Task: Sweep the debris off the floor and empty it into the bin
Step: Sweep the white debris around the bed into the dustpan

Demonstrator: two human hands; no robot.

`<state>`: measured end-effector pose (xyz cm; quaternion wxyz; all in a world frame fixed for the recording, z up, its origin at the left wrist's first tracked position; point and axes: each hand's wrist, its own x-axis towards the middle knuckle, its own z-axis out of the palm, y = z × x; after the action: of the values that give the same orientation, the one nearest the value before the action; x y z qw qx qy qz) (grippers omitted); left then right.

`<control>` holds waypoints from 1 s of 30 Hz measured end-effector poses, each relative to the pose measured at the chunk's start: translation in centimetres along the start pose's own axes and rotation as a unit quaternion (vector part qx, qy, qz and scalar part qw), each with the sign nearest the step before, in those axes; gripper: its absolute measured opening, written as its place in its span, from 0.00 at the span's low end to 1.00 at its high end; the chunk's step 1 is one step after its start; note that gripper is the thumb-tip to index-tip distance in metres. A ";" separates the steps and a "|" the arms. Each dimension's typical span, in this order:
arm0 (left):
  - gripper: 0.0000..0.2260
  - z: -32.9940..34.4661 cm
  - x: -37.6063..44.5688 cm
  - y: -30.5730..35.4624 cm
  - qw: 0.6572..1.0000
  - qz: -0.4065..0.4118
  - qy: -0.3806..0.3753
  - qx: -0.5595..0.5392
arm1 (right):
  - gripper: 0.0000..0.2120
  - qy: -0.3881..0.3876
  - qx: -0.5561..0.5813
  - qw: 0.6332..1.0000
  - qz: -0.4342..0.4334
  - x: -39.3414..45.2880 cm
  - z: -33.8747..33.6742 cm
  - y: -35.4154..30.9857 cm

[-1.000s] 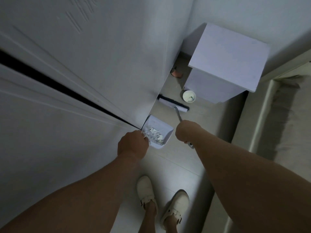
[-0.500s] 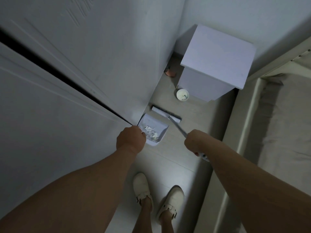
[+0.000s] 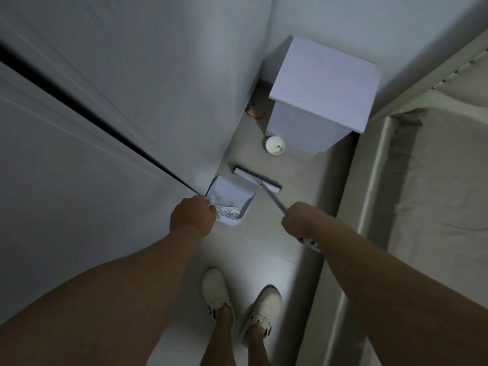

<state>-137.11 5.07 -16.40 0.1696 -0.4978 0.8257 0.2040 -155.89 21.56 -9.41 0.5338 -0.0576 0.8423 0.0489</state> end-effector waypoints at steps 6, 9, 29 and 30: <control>0.14 0.3 -0.1 -0.9 1.000 0.005 -0.013 -0.002 | 0.11 -0.086 0.112 0.989 0.036 -0.4 2.5 0.5; 0.14 -0.2 -0.9 -1.0 0.999 0.025 -0.041 -0.009 | 0.14 -0.072 0.175 0.982 0.019 -1.0 2.2 2.2; 0.12 -12.3 -10.4 11.9 0.845 0.414 -0.133 0.312 | 0.10 -0.137 0.597 0.784 0.102 -18.2 0.3 24.3; 0.13 -12.9 -11.3 13.3 0.824 0.439 -0.125 0.337 | 0.10 -0.141 0.611 0.772 0.104 -19.1 0.7 25.3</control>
<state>-144.92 12.64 2.33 0.3211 0.0348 0.9460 0.0268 -151.00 47.53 8.10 0.5607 0.3764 0.6108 -0.4134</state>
